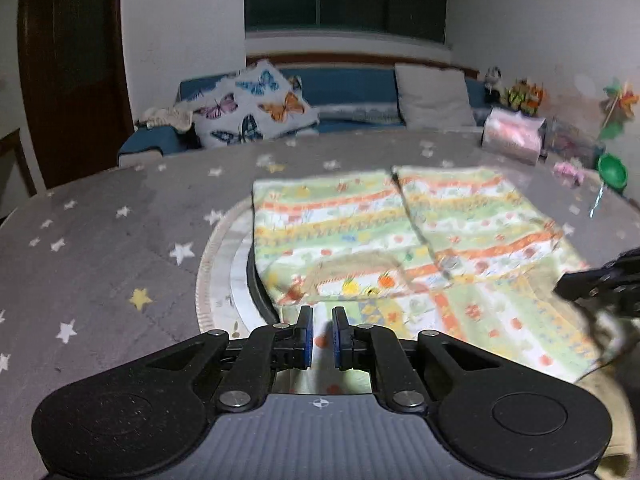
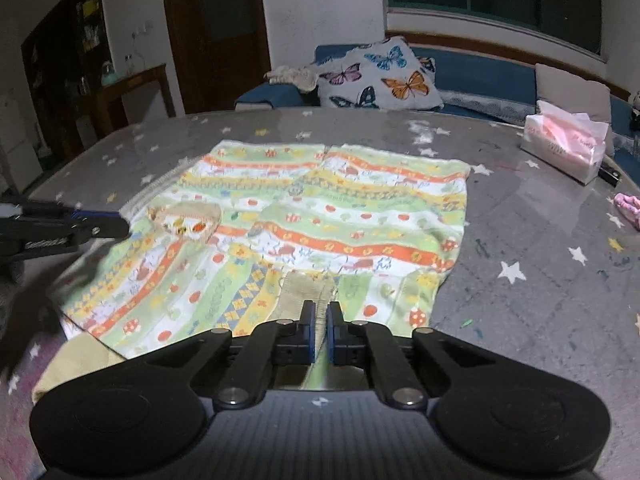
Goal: Fold clothes
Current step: 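Release the hem with the left gripper and smooth the shirt, then grasp the khaki trouser leg with the right gripper and fold it onto the shirt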
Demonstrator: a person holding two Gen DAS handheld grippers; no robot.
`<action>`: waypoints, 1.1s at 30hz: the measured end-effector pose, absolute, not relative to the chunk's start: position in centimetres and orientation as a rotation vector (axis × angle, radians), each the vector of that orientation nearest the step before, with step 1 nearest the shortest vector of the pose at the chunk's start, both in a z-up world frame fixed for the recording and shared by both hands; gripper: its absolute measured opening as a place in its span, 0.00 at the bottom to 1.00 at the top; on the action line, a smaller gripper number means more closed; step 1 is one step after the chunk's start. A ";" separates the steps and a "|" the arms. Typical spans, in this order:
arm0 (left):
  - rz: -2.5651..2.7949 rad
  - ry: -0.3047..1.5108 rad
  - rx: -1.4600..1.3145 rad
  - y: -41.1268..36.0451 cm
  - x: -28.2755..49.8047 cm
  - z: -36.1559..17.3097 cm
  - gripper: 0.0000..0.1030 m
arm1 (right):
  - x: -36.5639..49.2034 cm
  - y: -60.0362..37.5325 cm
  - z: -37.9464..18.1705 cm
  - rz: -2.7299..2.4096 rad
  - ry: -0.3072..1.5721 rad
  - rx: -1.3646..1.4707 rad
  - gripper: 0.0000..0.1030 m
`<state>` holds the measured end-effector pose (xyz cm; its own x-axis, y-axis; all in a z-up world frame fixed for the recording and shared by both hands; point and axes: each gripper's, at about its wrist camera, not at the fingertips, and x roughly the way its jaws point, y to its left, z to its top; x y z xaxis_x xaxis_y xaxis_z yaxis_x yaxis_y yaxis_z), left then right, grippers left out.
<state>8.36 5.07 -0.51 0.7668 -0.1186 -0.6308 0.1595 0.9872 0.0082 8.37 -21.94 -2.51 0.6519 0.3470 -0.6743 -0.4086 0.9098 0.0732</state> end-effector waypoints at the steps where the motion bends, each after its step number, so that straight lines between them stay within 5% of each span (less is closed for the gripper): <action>1: -0.149 0.689 0.071 5.1 8.7 -0.9 0.12 | 8.4 -22.0 -2.4 0.431 0.745 -0.091 0.06; 12: -0.249 0.632 0.210 3.9 4.1 1.1 0.15 | 4.7 -21.9 -0.3 0.579 0.732 -0.161 0.11; 19: -0.328 0.595 0.433 2.2 -0.1 0.1 0.43 | 2.7 -21.9 -1.0 0.618 0.766 -0.235 0.12; 24: -0.379 0.554 0.588 0.7 -2.6 -1.2 0.47 | 1.9 -22.6 -0.7 0.613 0.768 -0.255 0.14; 33: -0.514 0.438 0.702 -2.3 -4.4 -2.2 0.49 | -0.3 -22.9 -0.4 0.642 0.733 -0.345 0.40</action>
